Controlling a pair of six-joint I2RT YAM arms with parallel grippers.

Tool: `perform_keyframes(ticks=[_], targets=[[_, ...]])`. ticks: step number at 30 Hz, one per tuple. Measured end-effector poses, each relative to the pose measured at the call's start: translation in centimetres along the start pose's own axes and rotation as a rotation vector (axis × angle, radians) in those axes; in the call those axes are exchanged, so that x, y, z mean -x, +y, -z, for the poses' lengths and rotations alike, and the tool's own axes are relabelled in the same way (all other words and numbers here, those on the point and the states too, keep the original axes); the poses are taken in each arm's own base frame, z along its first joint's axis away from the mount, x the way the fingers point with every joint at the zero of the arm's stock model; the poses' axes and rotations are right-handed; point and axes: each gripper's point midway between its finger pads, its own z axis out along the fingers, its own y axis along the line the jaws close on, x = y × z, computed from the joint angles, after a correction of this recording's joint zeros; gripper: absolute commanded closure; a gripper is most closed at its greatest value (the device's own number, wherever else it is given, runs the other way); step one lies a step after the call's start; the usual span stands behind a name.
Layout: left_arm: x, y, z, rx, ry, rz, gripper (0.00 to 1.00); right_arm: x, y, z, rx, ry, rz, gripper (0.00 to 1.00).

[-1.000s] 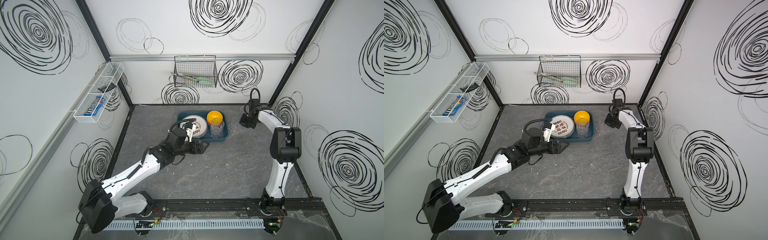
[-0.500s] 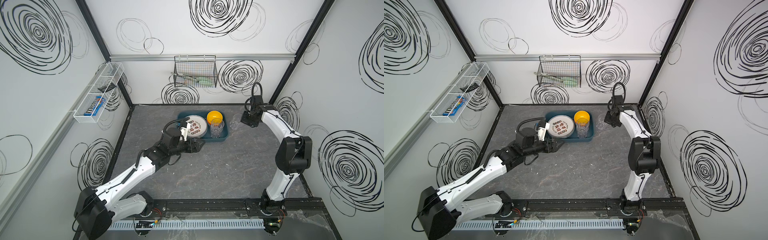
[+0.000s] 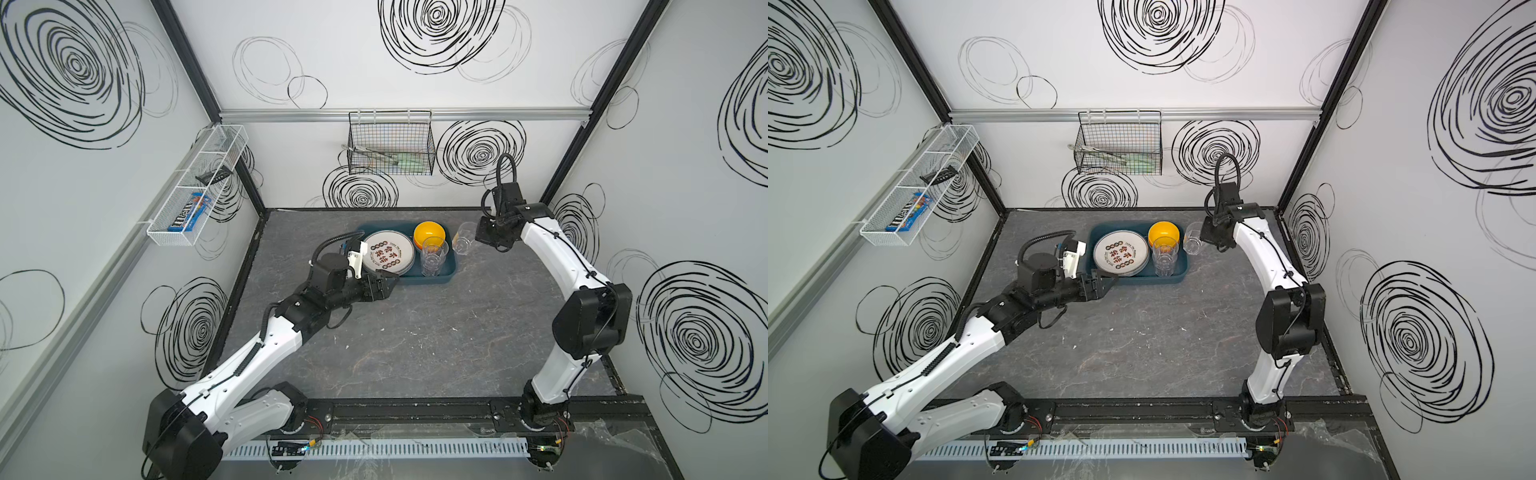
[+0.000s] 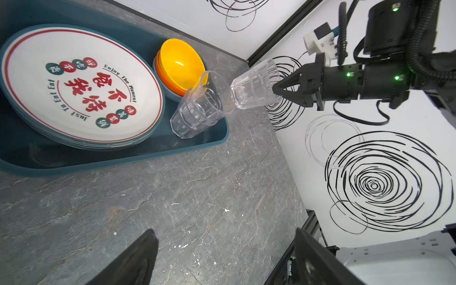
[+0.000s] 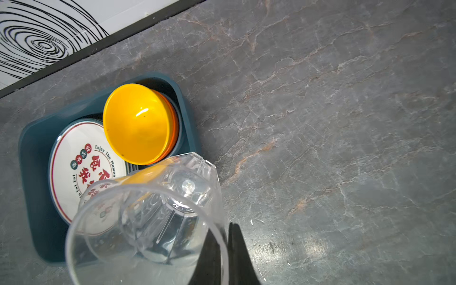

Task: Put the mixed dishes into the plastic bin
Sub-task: 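Lift the clear cup with the right gripper and carry it over the bin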

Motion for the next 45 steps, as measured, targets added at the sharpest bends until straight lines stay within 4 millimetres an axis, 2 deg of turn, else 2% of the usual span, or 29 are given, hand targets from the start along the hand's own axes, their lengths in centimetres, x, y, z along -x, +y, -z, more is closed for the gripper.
perform_keyframes(ticks=[13, 24, 31, 38, 45], targets=[[0.3, 1.6, 1.2, 0.018, -0.02, 0.028, 0.1, 0.0, 3.3, 2.1, 0.034, -0.03, 0.095, 1.0], [-0.5, 2.4, 1.2, 0.03, -0.008, 0.04, 0.1, 0.6, 5.7, 4.1, 0.066, -0.072, 0.143, 1.0], [-0.8, 2.7, 1.3, 0.033, -0.008, 0.047, 0.09, 0.8, 8.1, 5.3, 0.107, -0.099, 0.182, 1.0], [-0.4, 2.6, 1.7, 0.029, -0.024, 0.045, 0.1, 0.1, 9.8, 3.9, 0.112, -0.071, 0.22, 1.0], [-0.7, 3.2, 1.7, 0.039, -0.02, 0.056, 0.09, -1.0, 10.2, 2.3, 0.093, -0.023, 0.245, 1.0]])
